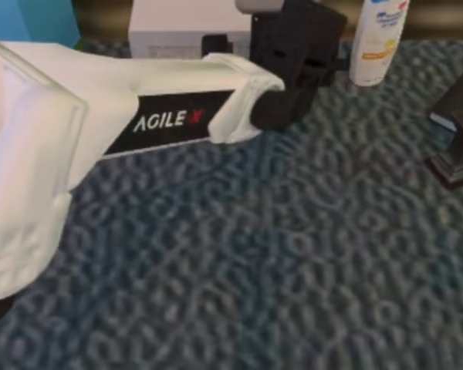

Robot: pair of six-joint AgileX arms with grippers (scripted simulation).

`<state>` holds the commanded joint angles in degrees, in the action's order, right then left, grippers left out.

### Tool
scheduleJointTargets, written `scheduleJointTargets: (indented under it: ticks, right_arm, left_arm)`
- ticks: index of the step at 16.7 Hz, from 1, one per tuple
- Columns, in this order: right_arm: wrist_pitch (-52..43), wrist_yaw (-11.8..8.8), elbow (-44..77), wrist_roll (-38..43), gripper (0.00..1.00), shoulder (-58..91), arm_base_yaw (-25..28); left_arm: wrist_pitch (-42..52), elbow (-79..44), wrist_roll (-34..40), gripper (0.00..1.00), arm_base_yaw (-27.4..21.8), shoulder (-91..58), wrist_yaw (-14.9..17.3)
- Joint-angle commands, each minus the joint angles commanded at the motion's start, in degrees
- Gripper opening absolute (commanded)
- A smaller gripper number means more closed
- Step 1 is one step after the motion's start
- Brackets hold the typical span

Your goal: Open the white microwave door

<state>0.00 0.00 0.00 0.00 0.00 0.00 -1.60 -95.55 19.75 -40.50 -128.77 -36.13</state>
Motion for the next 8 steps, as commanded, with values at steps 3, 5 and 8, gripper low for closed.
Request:
scheduleJointTargets:
  ticks: [3,5,8]
  right_arm:
    - [0.00,0.00,0.00,0.00,1.00,0.00,0.00]
    - [0.00,0.00,0.00,0.00,1.00,0.00,0.00]
    - [0.00,0.00,0.00,0.00,1.00,0.00,0.00]
  left_arm:
    - [-0.46,-2.23,-0.71,1.00,1.10,-2.26,0.97]
    - [-0.46,-2.23,-0.71,1.00,1.10,-2.26,0.97]
    - [-0.46,-2.23,-0.71,0.85,1.10,-2.26,0.97]
